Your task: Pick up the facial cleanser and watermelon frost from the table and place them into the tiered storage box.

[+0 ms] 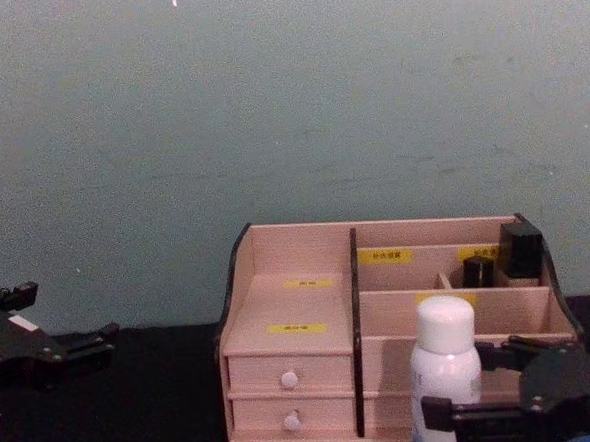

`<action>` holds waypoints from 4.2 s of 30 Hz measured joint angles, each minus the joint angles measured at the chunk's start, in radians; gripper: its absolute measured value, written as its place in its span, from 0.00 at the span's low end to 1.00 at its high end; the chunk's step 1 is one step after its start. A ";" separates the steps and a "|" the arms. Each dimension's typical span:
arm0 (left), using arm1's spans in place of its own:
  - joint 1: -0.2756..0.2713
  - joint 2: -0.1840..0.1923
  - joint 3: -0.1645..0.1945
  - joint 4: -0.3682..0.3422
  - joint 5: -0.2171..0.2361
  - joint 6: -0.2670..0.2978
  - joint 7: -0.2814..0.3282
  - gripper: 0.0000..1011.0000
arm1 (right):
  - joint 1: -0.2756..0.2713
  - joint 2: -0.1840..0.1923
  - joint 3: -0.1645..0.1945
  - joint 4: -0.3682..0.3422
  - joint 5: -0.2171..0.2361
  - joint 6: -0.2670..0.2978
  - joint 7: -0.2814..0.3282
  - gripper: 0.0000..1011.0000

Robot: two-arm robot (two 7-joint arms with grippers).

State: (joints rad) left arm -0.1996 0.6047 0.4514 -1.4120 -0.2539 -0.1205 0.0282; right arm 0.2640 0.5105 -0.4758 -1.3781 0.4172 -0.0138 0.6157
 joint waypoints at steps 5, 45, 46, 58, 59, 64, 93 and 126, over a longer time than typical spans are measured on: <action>0.000 0.000 0.000 0.000 0.000 0.000 0.000 0.99 | 0.015 -0.009 -0.006 0.021 0.001 0.002 0.003 0.99; 0.000 0.000 0.000 0.000 0.000 0.000 0.000 0.99 | 0.052 -0.018 -0.028 0.055 0.019 0.033 0.023 0.99; 0.000 0.000 0.000 0.000 0.000 0.000 0.000 0.99 | 0.052 -0.018 -0.028 0.055 0.019 0.033 0.023 0.99; 0.000 0.000 0.000 0.000 0.000 0.000 0.000 0.99 | 0.050 -0.018 -0.027 0.054 0.019 0.032 0.023 0.70; 0.000 0.000 0.000 0.000 0.000 0.000 0.000 0.99 | 0.050 -0.018 -0.027 0.054 0.019 0.032 0.023 0.64; 0.000 0.000 0.000 0.000 0.000 0.000 0.000 0.99 | 0.050 -0.018 -0.027 0.054 0.019 0.032 0.023 0.59; 0.000 0.000 0.000 0.000 0.000 0.000 0.000 0.99 | 0.050 0.055 -0.010 -0.052 0.100 0.112 0.066 0.59; 0.000 0.000 0.000 0.000 0.000 0.000 0.000 0.99 | 0.311 -0.114 0.011 0.158 0.017 0.067 -0.106 0.59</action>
State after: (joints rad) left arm -0.1996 0.6047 0.4514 -1.4119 -0.2539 -0.1205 0.0283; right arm 0.5746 0.3961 -0.4645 -1.2202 0.4343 0.0531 0.5098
